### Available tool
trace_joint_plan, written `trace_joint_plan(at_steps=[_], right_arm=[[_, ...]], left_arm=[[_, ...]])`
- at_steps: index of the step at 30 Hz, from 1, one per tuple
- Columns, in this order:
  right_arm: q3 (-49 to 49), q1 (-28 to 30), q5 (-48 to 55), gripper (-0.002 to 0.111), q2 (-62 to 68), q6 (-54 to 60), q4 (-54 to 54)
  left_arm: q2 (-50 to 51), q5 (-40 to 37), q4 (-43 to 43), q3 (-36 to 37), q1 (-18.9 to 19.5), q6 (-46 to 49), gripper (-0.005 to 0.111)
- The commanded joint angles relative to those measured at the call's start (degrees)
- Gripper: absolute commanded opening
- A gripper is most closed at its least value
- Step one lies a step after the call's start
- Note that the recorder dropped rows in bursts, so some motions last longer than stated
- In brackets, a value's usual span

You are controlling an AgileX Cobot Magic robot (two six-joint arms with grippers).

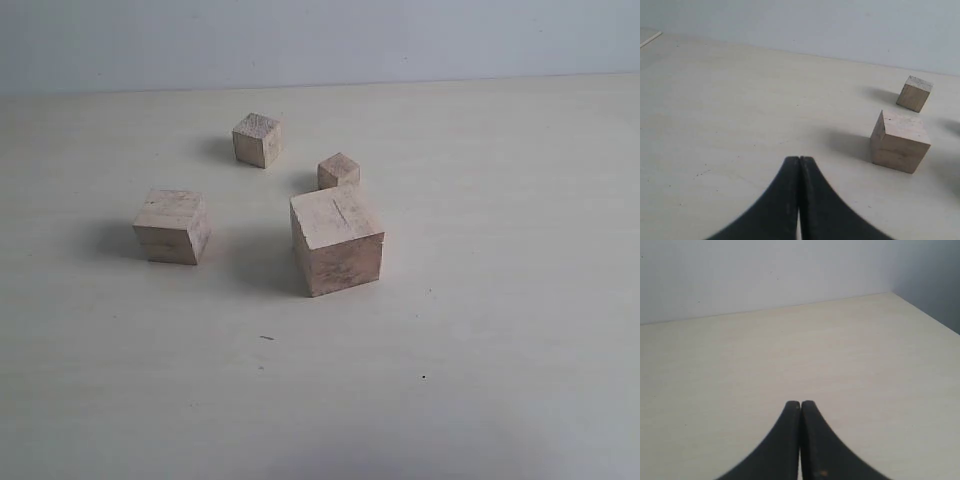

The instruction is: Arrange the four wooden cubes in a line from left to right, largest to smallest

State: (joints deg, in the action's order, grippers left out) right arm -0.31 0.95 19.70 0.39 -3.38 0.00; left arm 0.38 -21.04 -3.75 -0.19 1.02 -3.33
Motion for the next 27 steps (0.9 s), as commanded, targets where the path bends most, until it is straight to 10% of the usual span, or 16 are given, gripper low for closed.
trace_joint_plan(at_steps=[1,9,27], right_arm=[[0.3,0.4,-0.3,0.000,-0.4,0.3,0.0],[0.3,0.4,-1.3,0.000,-0.4,0.4,-0.5],[0.3,0.4,-37.8,0.000,-0.4,-0.3,4.6]], left_arm=[[-0.4,0.6,0.1,0.2,-0.5,0.2,0.000],[-0.4,0.6,0.1,0.2,-0.5,0.2,0.000],[-0.4,0.6,0.1,0.2,-0.5,0.2,0.000]])
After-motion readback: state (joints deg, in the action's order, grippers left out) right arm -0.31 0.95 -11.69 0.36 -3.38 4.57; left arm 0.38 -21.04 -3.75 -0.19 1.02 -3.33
